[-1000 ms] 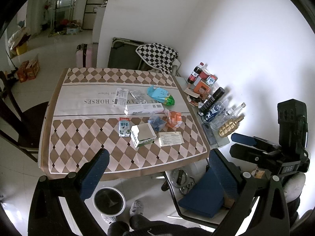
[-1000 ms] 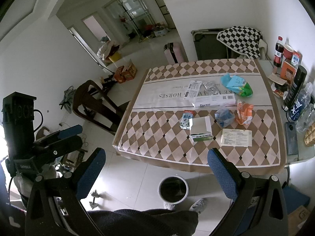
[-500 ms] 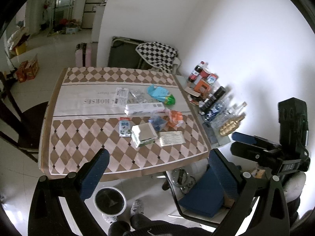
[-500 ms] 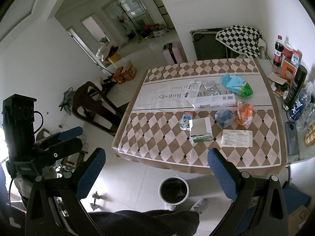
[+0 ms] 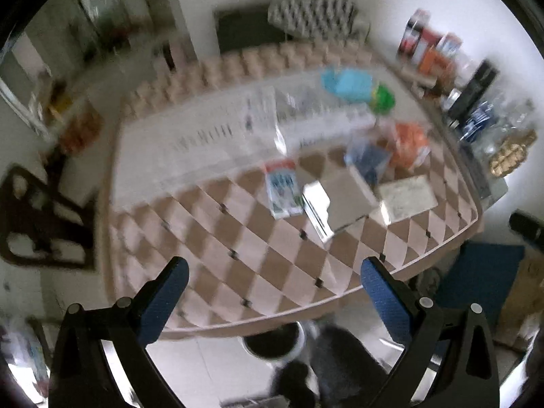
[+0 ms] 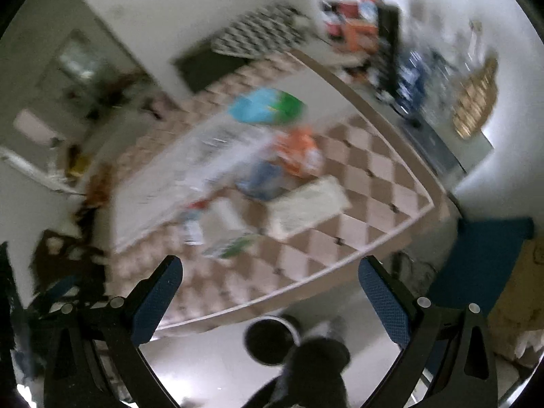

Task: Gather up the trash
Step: 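Grasp the white medicine box with the left tool while the right tool grasps the leaflet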

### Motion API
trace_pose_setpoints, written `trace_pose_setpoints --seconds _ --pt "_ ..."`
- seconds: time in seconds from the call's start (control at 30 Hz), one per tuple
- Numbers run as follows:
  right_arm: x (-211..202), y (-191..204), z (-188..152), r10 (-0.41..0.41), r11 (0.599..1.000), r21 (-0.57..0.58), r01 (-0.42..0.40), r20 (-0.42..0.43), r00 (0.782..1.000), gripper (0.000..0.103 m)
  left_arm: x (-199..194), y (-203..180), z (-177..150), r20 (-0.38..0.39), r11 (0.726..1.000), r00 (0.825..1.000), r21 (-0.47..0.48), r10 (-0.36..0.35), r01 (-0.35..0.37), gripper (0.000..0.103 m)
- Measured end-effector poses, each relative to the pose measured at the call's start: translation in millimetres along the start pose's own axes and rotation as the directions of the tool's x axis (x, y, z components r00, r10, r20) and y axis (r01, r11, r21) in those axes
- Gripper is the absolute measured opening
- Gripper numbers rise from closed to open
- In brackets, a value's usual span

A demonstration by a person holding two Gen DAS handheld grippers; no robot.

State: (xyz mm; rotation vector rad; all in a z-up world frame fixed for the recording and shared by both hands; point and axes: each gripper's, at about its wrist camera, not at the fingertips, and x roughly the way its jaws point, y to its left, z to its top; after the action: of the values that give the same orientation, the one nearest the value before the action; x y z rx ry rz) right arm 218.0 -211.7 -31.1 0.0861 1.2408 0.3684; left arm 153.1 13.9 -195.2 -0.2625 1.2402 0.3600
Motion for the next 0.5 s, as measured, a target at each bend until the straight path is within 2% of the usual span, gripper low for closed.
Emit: trace_pose_setpoints --seconds 0.1,0.17,0.27,0.4,0.5 --pt "61 -22 15 -0.055 0.998 0.009 0.055 -0.077 0.996 0.103 52 -5 22 -0.14 0.991 0.986 -0.109 -0.095 0.08 0.103" --pt "97 -34 26 -0.076 0.997 0.009 0.077 -0.119 0.99 0.103 85 -13 35 -0.212 0.972 0.963 -0.202 -0.164 0.12 0.103" --pt "152 -57 46 -0.106 0.993 0.027 0.113 -0.191 0.976 0.103 125 -26 55 -0.292 0.944 0.933 -0.308 -0.212 0.118 0.103" --pt "200 -90 69 -0.09 0.985 0.118 0.126 -0.273 0.958 0.103 165 -42 68 -0.374 0.929 0.904 -0.365 -0.208 0.063 0.103" --pt "219 -107 75 -0.071 0.969 0.203 0.139 -0.311 0.948 0.103 190 -54 74 -0.422 0.937 0.896 -0.35 -0.139 -0.02 0.1"
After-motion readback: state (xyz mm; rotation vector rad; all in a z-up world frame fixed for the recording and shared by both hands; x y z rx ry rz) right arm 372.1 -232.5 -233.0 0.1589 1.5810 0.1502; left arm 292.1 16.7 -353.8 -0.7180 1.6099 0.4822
